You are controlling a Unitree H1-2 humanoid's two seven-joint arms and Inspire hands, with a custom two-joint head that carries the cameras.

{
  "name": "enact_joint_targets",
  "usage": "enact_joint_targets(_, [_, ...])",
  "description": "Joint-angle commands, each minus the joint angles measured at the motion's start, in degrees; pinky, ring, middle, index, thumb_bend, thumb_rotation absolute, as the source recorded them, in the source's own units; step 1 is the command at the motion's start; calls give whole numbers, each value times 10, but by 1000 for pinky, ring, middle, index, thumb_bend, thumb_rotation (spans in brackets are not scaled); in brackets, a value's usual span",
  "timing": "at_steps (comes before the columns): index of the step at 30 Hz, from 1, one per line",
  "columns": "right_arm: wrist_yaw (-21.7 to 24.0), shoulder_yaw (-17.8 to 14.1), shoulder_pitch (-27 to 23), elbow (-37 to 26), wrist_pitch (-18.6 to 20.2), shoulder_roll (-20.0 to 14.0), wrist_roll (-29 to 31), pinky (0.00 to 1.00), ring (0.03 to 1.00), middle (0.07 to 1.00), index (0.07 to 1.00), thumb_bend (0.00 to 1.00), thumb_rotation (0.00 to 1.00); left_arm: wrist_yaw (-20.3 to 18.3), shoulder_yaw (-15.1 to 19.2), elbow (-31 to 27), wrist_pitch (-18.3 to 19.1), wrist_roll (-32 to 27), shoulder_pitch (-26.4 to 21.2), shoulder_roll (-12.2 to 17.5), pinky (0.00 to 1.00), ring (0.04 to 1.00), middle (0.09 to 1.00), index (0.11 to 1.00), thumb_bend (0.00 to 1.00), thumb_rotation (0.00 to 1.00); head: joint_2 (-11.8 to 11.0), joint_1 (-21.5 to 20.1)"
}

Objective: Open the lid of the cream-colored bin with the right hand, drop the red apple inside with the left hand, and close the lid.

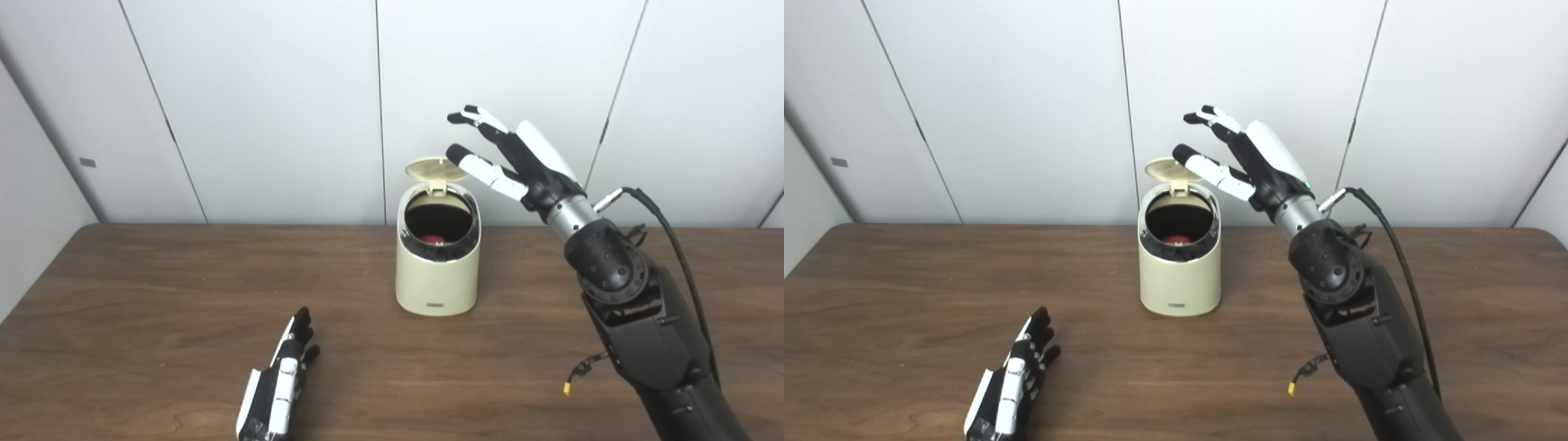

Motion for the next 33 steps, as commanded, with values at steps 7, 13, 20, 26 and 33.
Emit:
enact_joint_targets(7, [39, 23, -18, -25, -19, -43, -21, 978, 1000, 975, 818, 573, 1000, 5, -1, -2, 5, -1, 5, -4, 1000, 1000, 1000, 1000, 651, 993, 2, 0])
enact_joint_targets(13, [53, 24, -3, -35, -15, -53, -31, 977, 1000, 976, 803, 576, 1000, 11, -1, 7, 4, 13, 0, -4, 1000, 1000, 1000, 1000, 667, 994, -3, 5])
enact_joint_targets(20, [68, 32, 3, -34, -24, -64, -46, 990, 1000, 978, 787, 598, 988, 19, -2, 26, -14, 34, -7, -4, 1000, 1000, 1000, 1000, 645, 963, -9, 5])
enact_joint_targets(26, [78, 48, 10, -43, -26, -73, -62, 1000, 1000, 990, 789, 629, 1000, 30, -2, 47, -37, 43, -14, -4, 1000, 1000, 1000, 1000, 638, 954, -11, 4])
enact_joint_targets(33, [80, 70, 23, -50, -43, -75, -92, 959, 1000, 986, 785, 614, 1000, 52, -2, 64, -66, 61, -18, -11, 1000, 1000, 1000, 1000, 671, 933, -11, 6])
